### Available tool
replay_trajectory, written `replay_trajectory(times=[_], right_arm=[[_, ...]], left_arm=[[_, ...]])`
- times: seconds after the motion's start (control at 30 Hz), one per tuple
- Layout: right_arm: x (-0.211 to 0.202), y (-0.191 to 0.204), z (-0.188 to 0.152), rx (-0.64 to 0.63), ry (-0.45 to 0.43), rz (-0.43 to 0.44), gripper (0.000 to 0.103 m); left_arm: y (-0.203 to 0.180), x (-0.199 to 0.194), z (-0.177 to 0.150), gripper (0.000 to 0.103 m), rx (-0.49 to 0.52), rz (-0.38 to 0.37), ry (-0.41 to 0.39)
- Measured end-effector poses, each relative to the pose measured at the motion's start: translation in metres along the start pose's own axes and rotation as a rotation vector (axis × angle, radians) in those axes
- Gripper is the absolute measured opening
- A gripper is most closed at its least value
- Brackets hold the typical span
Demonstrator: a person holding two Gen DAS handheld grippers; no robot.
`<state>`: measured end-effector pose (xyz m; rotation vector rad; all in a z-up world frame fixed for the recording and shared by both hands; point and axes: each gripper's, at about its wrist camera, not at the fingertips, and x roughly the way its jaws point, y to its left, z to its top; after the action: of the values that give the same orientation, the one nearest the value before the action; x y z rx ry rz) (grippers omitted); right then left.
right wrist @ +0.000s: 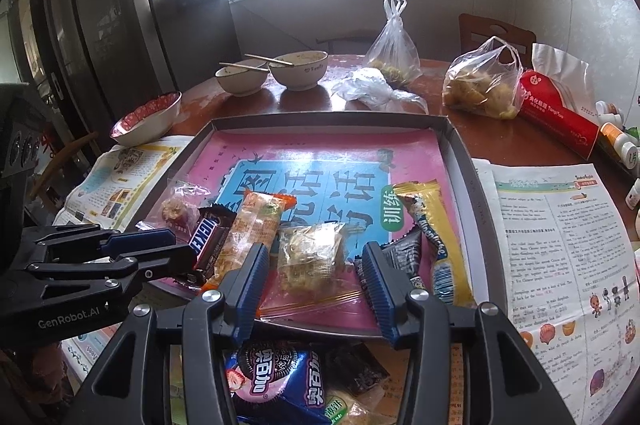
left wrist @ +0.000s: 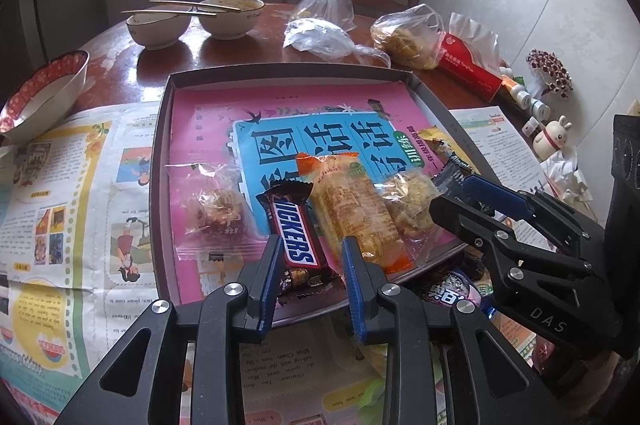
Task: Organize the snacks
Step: 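Open both tools and withdraw them from the tray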
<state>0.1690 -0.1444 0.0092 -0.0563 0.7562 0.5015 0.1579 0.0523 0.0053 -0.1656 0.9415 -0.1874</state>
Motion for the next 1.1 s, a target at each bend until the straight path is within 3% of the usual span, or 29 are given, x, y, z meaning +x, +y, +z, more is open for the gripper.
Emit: replay_trajectory(times=[0.37,1.1], right_arm=[[-0.012,-0.003,0.000,0.011,-0.034,-0.002,0.056],[-0.041,-0.025,-0.001,0.073,-0.097,-0.023,0.063]], left_arm=[[0.000,-0.010,-0.003,0.050,-0.007,-0.009,-0.015],[-0.011,-0.026,-0.010,0.066,0.021,0.002,-0.043]])
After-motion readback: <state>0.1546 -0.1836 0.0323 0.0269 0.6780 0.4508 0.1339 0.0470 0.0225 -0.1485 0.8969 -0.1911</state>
